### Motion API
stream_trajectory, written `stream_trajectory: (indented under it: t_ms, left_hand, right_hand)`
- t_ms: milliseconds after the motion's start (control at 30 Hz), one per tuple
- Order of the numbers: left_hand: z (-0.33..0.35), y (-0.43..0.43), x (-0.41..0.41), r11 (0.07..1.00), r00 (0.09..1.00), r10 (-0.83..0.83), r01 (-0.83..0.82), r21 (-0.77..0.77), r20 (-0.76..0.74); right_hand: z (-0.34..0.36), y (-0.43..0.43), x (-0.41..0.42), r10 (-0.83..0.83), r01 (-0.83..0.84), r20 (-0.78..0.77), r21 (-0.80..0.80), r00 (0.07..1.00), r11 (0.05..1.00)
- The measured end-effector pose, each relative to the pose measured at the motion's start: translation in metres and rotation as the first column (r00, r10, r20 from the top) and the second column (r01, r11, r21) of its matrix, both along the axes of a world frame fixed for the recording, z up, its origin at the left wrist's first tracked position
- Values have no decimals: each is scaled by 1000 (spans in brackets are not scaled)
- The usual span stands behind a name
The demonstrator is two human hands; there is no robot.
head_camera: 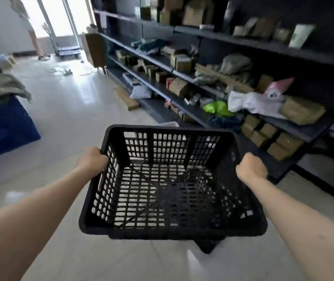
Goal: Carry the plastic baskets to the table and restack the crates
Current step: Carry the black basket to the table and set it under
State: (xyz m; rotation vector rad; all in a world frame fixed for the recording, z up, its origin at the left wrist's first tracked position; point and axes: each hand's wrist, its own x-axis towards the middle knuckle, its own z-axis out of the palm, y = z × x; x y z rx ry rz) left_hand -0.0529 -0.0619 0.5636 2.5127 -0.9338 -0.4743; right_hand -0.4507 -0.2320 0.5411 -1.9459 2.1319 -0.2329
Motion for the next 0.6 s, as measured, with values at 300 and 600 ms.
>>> stream_trajectory:
  t_ms: [300,600]
  left_hand:
    - [268,-61,-105,891,939,-303,339,-301,160]
    - [401,-112,-266,678,827,-525,549,-488,201]
  right_hand:
    - [274,21,-155,-159,204,202,-228,967,952]
    - [402,105,-322,-340,502,404,-420,849,756]
